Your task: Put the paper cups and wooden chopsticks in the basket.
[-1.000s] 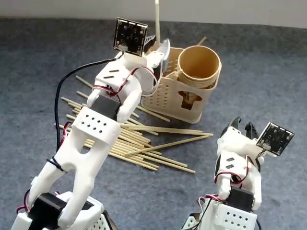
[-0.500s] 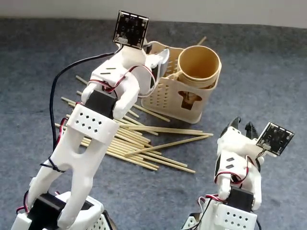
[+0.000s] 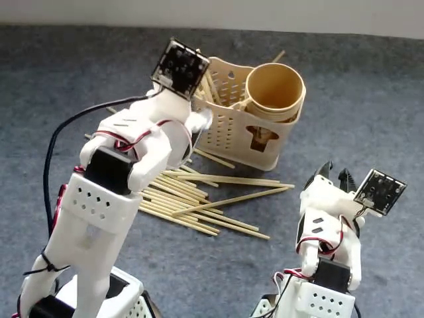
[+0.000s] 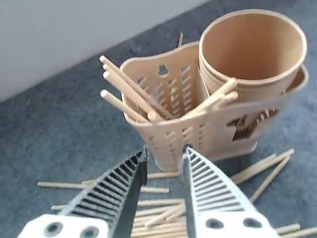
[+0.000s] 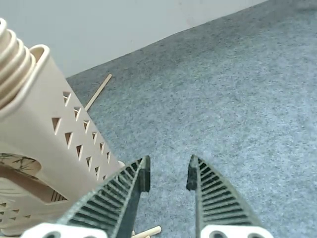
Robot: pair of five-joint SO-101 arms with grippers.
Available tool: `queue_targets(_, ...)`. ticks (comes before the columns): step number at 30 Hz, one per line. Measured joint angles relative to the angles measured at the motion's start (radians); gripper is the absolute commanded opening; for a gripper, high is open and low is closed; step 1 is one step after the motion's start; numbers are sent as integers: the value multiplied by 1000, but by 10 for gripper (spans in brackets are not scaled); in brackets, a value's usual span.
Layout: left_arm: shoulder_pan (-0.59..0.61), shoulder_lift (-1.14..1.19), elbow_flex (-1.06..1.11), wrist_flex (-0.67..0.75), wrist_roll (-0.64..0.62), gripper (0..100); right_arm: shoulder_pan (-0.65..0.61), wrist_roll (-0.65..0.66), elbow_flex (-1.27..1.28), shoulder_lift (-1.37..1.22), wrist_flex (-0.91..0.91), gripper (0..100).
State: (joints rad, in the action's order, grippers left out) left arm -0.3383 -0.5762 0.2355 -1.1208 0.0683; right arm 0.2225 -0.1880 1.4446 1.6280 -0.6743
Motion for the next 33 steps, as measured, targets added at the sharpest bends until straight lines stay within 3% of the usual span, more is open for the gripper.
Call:
queue_targets(7, 0, -9, 5, -230, 115, 74, 0, 0, 0, 0, 0, 128)
queue_targets(14, -2, -9, 189, -262, 195, 125, 0, 0, 0, 0, 0, 128)
queue_targets(24, -3, -9, 525, -23, 198, 119, 0, 0, 0, 0, 0, 128)
queue_targets(33, -153, 28, 583, 21, 198, 119, 0, 0, 0, 0, 0, 128)
